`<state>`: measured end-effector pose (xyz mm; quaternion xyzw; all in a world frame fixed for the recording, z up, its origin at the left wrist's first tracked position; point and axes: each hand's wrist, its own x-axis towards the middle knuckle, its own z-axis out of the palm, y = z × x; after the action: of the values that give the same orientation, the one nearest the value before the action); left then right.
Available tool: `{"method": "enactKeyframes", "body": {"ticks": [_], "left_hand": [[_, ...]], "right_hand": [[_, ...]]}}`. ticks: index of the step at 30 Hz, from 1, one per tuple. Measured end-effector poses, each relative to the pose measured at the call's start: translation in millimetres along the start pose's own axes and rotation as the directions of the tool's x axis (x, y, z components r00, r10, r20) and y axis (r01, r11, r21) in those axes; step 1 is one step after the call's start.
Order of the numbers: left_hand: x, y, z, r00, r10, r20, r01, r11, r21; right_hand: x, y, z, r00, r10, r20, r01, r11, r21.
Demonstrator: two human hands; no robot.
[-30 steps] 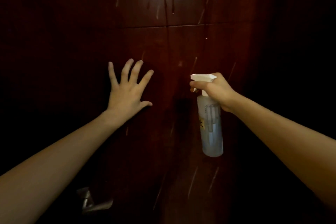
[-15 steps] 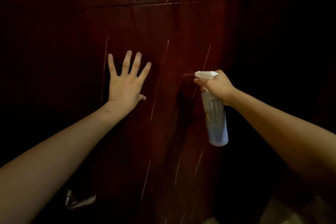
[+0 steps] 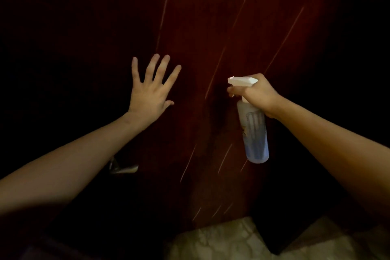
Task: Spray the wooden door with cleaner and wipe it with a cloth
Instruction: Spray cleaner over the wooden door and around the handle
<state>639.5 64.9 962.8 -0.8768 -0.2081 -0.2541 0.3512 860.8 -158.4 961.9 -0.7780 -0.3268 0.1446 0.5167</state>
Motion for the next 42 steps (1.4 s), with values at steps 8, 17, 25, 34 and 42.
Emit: {"method": "enactKeyframes", "body": {"ticks": [8,17,25,34,42], "left_hand": [[-67,-18,41,0.978,-0.117,0.174,0.13,0.989,-0.064],[-68,-9,62,0.968,-0.145,0.203,0.162,0.984,-0.071],[-77,63,76,0.983,-0.03,0.179,0.068,0.975,-0.211],[-68,174,92,0.951,0.162,0.263,-0.107,0.971,-0.212],[-49,236,103,0.952,0.09,0.291,-0.02,0.972,-0.235]], "right_hand": [[-25,34,122,0.979,0.101,0.177,-0.098,0.995,-0.027],[-34,73,167,0.958,0.171,0.228,-0.136,0.978,-0.16],[-43,138,105,0.943,0.332,0.01,-0.332,0.94,0.075],[-61,208,31,0.924,0.371,-0.097,-0.363,0.927,0.088],[-42,264,2,0.918,0.395,0.029,-0.395,0.919,-0.023]]}}
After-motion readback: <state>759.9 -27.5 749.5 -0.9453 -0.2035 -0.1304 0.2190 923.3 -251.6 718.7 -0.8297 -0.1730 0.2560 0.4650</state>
